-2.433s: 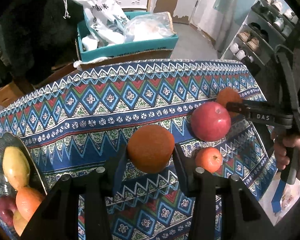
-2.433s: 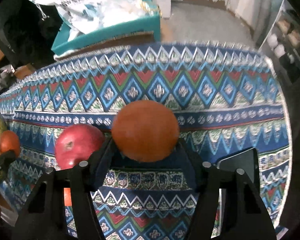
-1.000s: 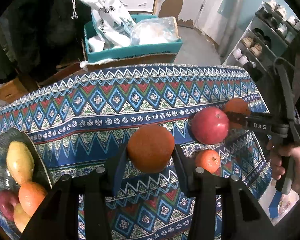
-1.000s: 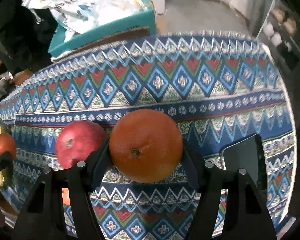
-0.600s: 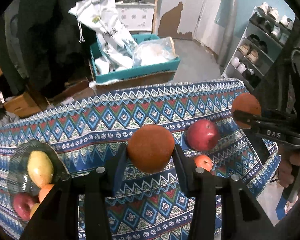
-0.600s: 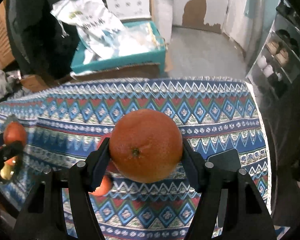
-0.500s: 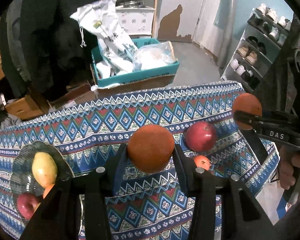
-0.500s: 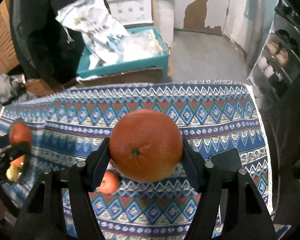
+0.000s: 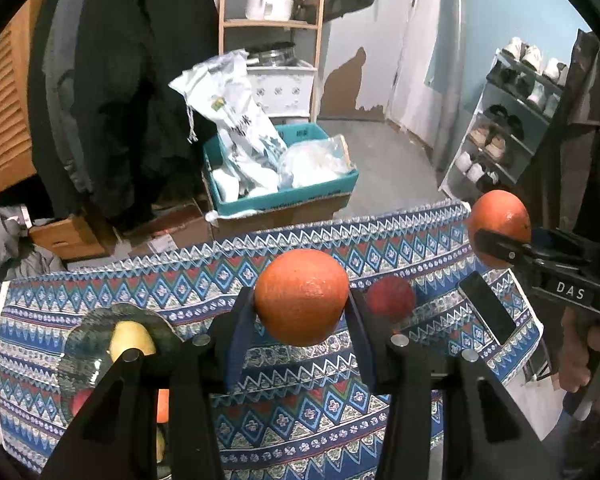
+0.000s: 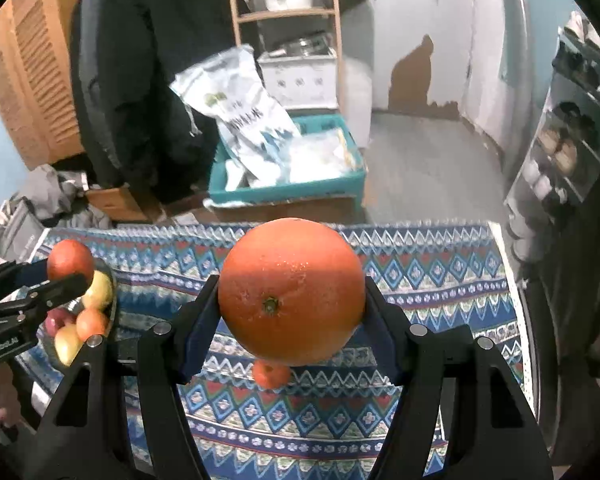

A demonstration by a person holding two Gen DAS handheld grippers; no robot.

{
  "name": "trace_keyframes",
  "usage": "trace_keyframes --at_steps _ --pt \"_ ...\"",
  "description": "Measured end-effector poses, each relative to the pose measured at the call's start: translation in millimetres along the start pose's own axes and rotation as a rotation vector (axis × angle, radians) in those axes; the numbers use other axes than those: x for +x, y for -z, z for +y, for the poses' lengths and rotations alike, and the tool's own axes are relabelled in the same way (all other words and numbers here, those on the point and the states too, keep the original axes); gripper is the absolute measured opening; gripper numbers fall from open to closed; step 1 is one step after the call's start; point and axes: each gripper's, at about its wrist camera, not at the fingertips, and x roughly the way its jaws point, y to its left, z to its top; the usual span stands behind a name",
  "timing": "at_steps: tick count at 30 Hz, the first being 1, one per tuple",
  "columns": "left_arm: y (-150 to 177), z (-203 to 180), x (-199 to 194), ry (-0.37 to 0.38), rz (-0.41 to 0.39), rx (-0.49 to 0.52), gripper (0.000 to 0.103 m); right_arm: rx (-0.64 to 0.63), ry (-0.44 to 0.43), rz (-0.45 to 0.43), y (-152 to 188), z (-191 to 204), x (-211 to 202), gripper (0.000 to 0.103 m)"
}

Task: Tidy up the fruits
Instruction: 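Lift and carry the dark orange with left gripper while right gripper carries its orange to the bowl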

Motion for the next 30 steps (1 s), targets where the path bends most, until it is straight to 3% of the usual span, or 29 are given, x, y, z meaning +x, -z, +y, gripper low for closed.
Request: trace_keyframes --at_steps 16,30 --pt "-7.4 27.5 -55.4 -0.023 -0.09 -0.031 0.046 -0.079 -0.058 -0.112 -26.7 56.4 -52.9 0.068" --pt "4.4 84.1 -75.4 -0.088 -0.114 -0.109 0.046 -0.144 -0.16 -0.108 -42.4 122.0 -42.3 0.068"
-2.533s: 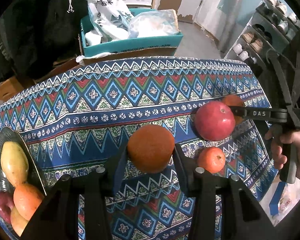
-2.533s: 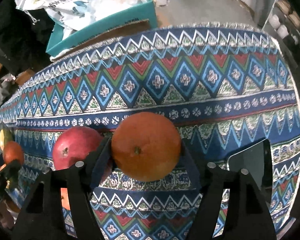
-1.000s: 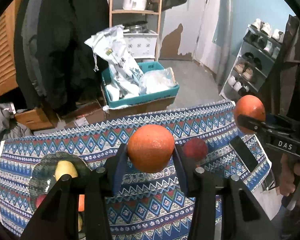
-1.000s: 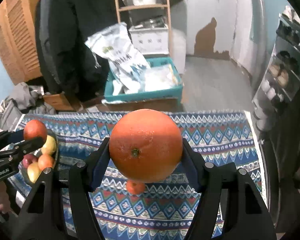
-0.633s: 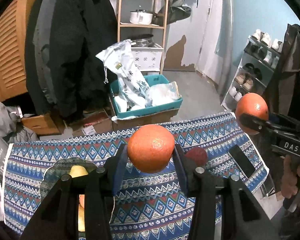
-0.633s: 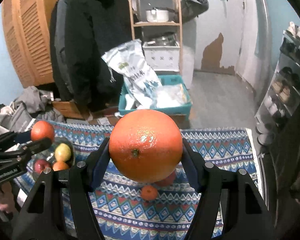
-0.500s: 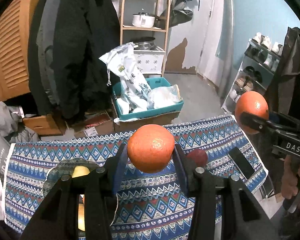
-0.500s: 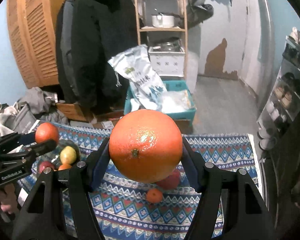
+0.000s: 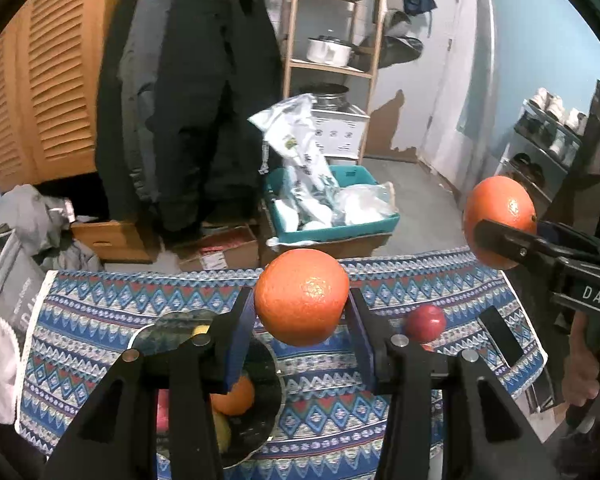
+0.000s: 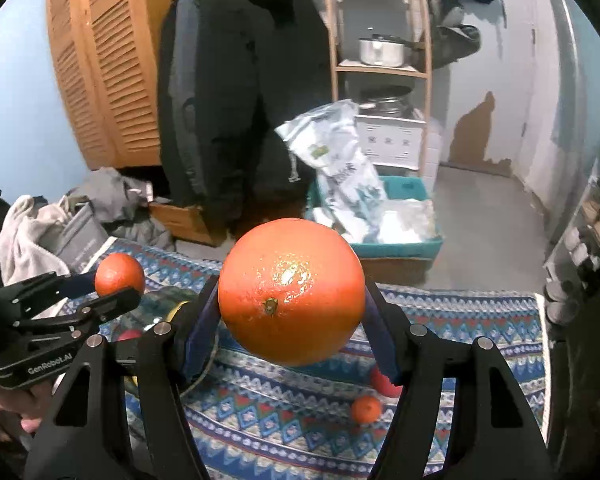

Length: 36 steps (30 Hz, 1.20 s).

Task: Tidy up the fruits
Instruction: 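Lift and carry the dark orange with left gripper while right gripper carries its orange to the bowl, then lower the dark orange into the bowl and open left gripper while right gripper releases its orange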

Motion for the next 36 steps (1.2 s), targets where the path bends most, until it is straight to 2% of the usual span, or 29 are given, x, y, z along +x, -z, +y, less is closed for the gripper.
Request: trace_keyframes --at_steps 11,19,23,28,36 --pt "8.2 62.6 -1.7 -0.078 0.012 -0.085 0.046 -0.032 -0.1 0.054 -13.8 52.9 44.7 0.068" --pt "26.5 98.5 16.3 -0.143 0.051 -0.104 0.046 -0.035 -0.193 0.129 -11.9 92.0 91.1 0.068" --pt "41.8 116.5 36.0 -0.171 0.097 -0.118 0.046 -0.037 -0.216 0.177 -2.9 106.2 115.8 0.068" --pt "62.2 138.3 64.6 -0.167 0.164 -0.171 0.046 -0.018 -0.25 0.241 13.2 111.8 148.0 0.068" --pt "86.2 158.5 107.7 -0.166 0.272 -0.247 0.047 -0.035 -0.229 0.333 39.7 116.6 186.0 0.068"
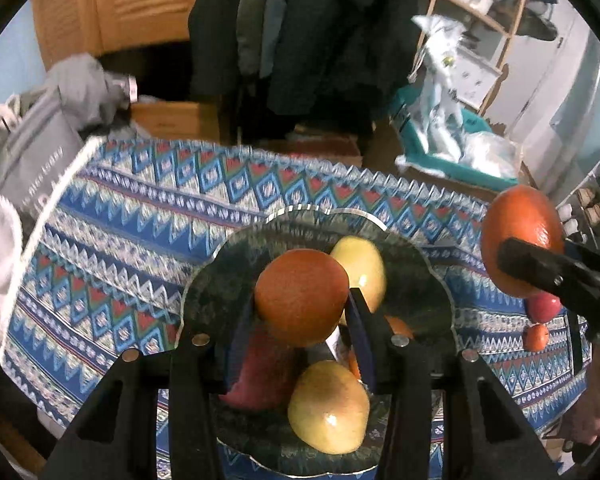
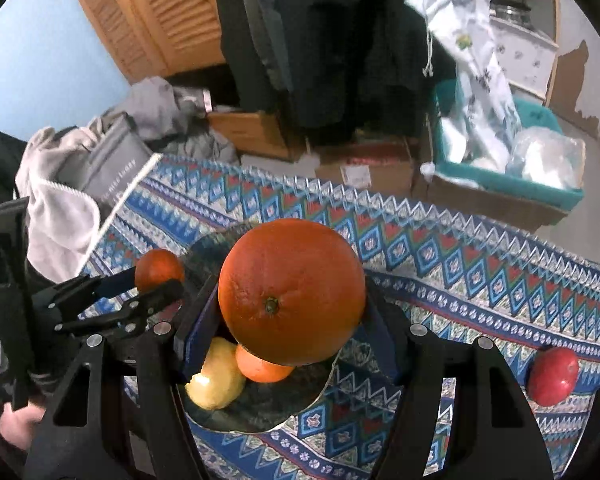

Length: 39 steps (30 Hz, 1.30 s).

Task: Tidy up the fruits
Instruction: 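Lower the dark orange into the bowl and open left gripper while right gripper releases its orange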

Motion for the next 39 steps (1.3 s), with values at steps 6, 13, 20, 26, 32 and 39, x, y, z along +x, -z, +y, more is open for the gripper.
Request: trace_keyframes --at_steps 6,13,20,26,32,39 --pt "2.7 3.3 21.8 0.002 0.053 -0.018 0.047 -0.002 0.012 0.045 7.4 -4.6 17.9 0.068" --pt "2.2 4.9 30.8 -0.021 0.07 -0.02 0.057 -0.004 0.017 0.083 12.5 -6.4 32.9 0.068" --pt "5.1 15.7 16.9 -0.033 0.057 -0.048 0.057 -0.019 0.013 0.123 12.0 -2.6 49.4 0.068" --pt "6.5 26.3 0.3 -0.052 0.029 -0.071 0.059 -0.029 0.015 0.164 14.8 -0.1 65.5 0.068" --pt "8.3 31.6 -6.4 -0.072 0.021 -0.087 0.065 -0.035 0.032 0.21 19.2 -0.2 81.4 0.069" --pt "5.7 26.2 -11.8 -0.085 0.004 -0.074 0.067 -0.015 0.015 0.187 16.8 -6.3 76.7 0.07"
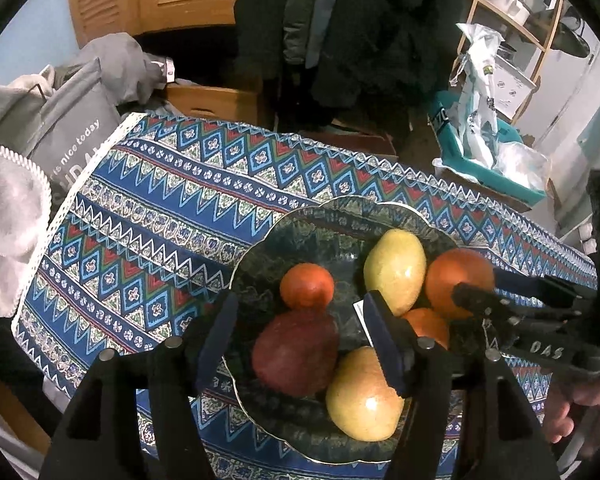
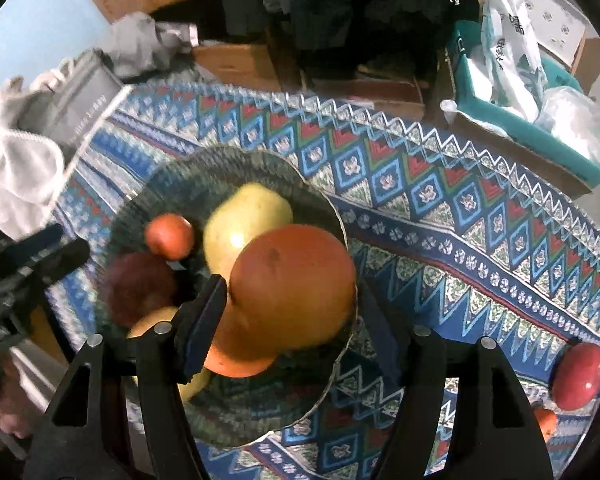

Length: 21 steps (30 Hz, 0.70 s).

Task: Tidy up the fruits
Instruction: 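Lower the dark orange into the bowl and open left gripper while right gripper releases its orange, then withdraw both open grippers up from the glass bowl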

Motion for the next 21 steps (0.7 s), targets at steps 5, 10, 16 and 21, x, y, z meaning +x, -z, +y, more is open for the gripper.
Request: trace_keyframes --at_steps 5,10,16,21 --pt "-2.7 -5.3 -12.9 -0.009 -0.024 0.009 0.073 0.003 0.007 -0.062 -6.8 1.6 -24.8 0.07" --pt "-7.3 -9.7 -37.0 -0.017 -0.082 0.01 0.075 -0.032 0.042 -0.132 -10.2 12.9 -58.5 0.07" --pt "-14.2 -22.8 -73.0 -0.032 -0.165 0.039 0.075 -0.09 0.104 -0.248 -7.5 29.2 -114.9 0.07" --pt "-16.3 -32.8 -98.3 -0.013 -0.225 0.059 0.075 -0.105 0.128 -0.34 0.4 35.5 -166.9 0.07"
